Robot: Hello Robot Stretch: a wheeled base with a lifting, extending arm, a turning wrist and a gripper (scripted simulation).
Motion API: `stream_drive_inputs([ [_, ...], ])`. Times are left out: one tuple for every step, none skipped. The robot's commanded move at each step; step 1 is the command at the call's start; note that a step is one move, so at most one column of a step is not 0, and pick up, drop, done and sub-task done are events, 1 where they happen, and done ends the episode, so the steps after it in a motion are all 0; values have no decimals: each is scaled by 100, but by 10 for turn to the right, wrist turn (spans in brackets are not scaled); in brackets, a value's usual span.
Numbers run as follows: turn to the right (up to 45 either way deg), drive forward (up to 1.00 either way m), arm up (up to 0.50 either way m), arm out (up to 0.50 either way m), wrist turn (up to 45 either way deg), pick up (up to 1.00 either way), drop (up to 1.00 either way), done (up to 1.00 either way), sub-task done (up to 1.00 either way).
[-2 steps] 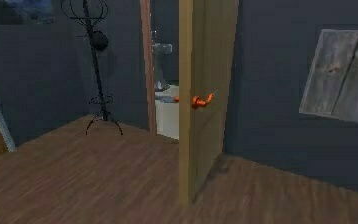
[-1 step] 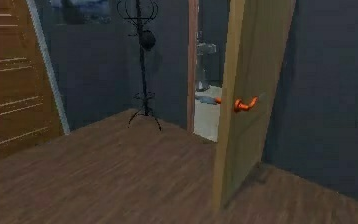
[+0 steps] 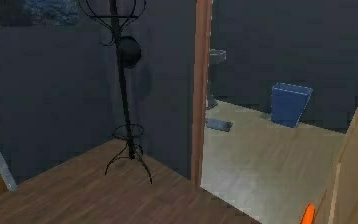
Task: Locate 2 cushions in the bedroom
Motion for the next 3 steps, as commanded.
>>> stream_drive_inputs([
  [0,60,0,0,0,0,0,0,0],
  [300,0,0,0,0,0,0,0,0],
  [0,30,0,0,0,0,0,0,0],
])
